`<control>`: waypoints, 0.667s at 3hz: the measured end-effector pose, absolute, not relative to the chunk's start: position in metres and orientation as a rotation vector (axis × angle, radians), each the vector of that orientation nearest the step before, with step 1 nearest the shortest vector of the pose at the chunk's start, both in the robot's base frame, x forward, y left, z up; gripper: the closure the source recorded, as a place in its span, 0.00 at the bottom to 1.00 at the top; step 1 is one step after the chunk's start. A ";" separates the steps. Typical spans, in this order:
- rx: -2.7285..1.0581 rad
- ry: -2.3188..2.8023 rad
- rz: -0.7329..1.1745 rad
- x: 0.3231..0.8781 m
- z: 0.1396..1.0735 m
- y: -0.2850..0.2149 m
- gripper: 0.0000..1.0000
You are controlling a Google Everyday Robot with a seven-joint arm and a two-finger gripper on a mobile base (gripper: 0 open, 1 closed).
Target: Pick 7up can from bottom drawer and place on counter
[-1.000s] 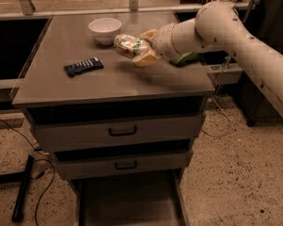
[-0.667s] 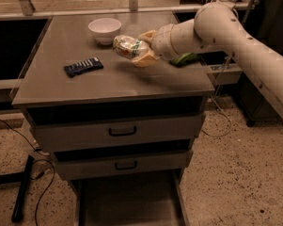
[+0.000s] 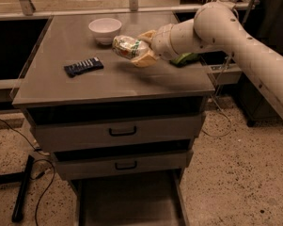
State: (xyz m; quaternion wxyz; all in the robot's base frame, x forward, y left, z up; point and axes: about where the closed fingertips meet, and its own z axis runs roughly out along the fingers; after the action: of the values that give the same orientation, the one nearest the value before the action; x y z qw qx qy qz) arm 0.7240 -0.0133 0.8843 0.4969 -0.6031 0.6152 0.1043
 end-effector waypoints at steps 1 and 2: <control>-1.461 1.490 0.253 0.724 0.884 -0.013 0.12; -1.461 1.490 0.253 0.724 0.884 -0.013 0.00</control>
Offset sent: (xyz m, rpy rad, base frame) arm 0.0000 0.0000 0.0000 0.0000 0.0000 0.0000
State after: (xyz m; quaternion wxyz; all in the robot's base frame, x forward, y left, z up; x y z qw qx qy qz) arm 0.7240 -0.0132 0.8843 0.4969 -0.6031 0.6152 0.1044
